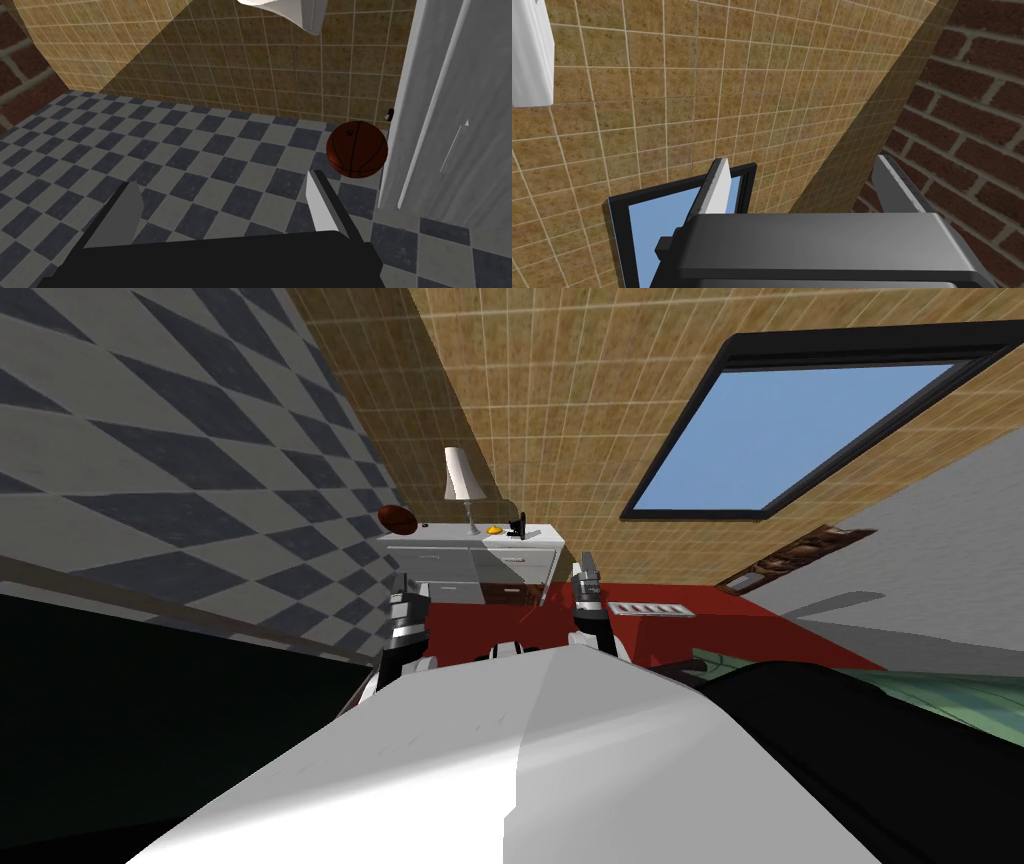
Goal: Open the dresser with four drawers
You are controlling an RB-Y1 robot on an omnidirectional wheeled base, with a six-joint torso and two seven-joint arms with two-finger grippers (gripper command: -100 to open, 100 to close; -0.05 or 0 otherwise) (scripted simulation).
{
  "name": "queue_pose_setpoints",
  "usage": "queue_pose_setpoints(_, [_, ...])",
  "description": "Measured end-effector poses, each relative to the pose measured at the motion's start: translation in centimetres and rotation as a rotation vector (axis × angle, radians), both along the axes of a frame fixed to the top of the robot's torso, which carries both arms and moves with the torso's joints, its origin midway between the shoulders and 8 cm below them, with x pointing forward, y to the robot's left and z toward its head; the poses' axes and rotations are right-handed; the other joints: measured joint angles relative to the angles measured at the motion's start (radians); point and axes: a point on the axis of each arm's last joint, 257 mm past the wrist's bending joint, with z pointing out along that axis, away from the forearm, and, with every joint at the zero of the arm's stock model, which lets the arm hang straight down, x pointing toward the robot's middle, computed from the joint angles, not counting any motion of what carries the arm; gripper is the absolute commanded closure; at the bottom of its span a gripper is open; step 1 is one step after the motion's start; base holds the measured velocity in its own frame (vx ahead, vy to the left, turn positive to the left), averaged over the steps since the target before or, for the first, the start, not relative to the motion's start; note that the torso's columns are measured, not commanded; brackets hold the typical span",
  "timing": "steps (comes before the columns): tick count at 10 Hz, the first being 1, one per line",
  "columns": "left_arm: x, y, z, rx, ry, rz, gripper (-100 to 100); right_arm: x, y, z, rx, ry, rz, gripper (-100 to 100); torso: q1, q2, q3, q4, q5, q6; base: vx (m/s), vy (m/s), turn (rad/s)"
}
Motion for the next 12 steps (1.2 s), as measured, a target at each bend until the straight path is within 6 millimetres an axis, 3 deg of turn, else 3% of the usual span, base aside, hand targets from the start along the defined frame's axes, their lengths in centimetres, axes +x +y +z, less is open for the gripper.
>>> queue_pose_setpoints(12, [3.3,-0.9,-8.8,0.072,0.145,-0.075,-100,0.0,0.0,0.0,0.0,0.0,0.0,0,0.001,0.006,-0.004,0.005,0.0,0.0,0.102,-0.05,-0.032])
